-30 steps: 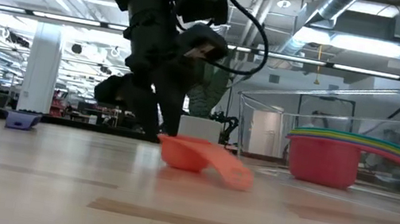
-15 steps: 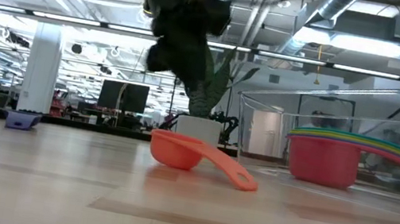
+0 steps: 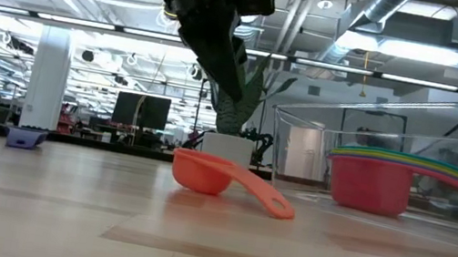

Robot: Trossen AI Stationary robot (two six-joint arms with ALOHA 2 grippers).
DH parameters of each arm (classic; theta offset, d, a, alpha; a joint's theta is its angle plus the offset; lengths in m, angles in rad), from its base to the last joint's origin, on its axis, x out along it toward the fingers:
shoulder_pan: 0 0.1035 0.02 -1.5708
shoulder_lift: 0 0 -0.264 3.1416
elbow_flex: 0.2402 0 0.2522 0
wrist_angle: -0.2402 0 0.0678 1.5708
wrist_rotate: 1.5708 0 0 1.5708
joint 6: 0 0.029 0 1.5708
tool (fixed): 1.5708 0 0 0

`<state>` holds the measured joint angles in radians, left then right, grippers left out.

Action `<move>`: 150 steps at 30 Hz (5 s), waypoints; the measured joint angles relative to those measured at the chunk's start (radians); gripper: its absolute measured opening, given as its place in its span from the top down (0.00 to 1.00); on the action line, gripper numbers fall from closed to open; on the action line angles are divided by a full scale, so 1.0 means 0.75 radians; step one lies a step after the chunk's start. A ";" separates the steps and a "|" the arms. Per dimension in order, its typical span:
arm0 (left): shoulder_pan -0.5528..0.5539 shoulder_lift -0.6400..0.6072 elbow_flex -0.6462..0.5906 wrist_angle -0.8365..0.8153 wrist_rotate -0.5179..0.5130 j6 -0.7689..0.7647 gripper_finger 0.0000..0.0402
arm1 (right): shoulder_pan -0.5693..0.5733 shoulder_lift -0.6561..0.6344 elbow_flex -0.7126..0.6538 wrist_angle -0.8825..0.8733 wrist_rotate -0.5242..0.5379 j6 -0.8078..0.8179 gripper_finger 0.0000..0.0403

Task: Nest measuring cups in basket
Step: Stack the orange measuring cup on top of the light blue measuring cup

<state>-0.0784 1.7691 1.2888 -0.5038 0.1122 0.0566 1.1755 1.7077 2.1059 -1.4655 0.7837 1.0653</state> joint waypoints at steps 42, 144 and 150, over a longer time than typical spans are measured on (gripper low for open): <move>-0.079 -0.098 -0.107 -1.420 -0.597 -1.247 0.71 | -1.047 0.613 -0.002 0.321 -0.556 -1.023 0.94; -0.119 -0.892 -0.861 -0.828 -0.644 -1.100 0.71 | -1.186 0.933 -0.001 0.544 -0.906 -0.929 0.53; -0.119 -0.892 -0.861 -0.828 -0.645 -1.100 0.71 | -1.185 0.933 -0.001 0.537 -0.912 -0.864 0.45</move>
<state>-0.1673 1.1000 0.6430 -1.1248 -0.3714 -0.7681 0.2865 2.4073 2.1056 -1.0625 0.1001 0.4172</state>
